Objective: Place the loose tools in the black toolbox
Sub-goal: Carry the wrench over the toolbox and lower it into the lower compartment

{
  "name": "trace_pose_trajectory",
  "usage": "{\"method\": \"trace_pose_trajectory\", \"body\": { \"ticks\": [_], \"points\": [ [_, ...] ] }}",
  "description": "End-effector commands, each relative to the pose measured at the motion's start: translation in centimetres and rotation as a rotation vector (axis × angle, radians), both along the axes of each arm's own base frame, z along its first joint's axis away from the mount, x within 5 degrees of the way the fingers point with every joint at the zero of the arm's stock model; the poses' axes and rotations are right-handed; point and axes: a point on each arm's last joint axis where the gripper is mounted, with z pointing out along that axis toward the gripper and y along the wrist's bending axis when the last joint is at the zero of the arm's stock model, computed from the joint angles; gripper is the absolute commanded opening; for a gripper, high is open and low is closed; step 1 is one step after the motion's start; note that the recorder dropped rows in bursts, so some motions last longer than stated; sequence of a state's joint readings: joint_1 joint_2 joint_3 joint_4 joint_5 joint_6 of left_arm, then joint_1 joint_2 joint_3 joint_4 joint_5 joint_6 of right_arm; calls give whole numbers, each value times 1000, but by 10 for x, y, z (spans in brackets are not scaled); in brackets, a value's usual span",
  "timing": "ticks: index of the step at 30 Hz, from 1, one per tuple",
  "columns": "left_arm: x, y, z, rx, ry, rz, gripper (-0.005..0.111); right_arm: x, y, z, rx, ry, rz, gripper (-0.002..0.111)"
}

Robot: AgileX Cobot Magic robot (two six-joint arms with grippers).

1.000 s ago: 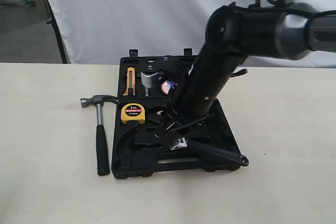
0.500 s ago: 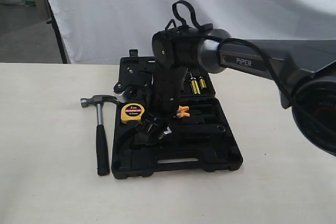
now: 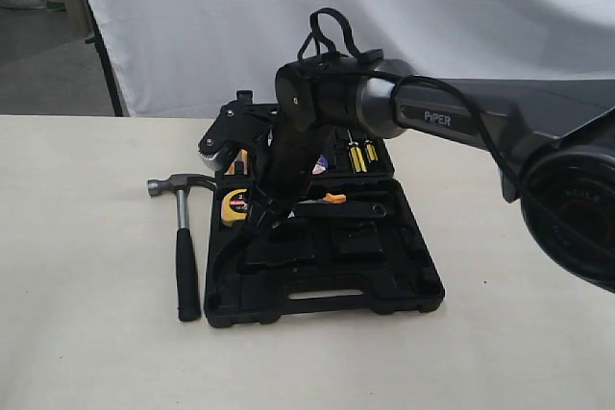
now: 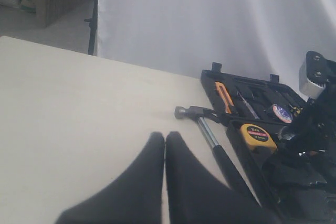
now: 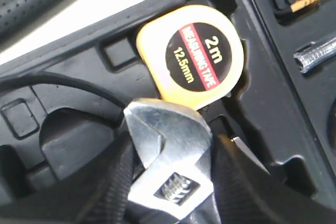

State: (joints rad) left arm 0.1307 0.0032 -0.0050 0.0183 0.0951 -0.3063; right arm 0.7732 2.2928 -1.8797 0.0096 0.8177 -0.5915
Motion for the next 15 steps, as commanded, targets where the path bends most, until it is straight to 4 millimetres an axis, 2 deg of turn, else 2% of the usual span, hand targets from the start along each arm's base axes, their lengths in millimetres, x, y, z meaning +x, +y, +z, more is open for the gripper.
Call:
{"method": "trace_pose_trajectory", "body": {
  "ticks": [1,7,15],
  "points": [
    [-1,1,2,2,-13,26,1,2,-1,4,-4,-25,23,-1],
    [-1,1,2,2,-13,26,1,3,-2,4,-14,-38,36,-1],
    [-1,1,2,2,-13,26,1,3,-6,-28,-127,20,55,-1]
  ]
}}
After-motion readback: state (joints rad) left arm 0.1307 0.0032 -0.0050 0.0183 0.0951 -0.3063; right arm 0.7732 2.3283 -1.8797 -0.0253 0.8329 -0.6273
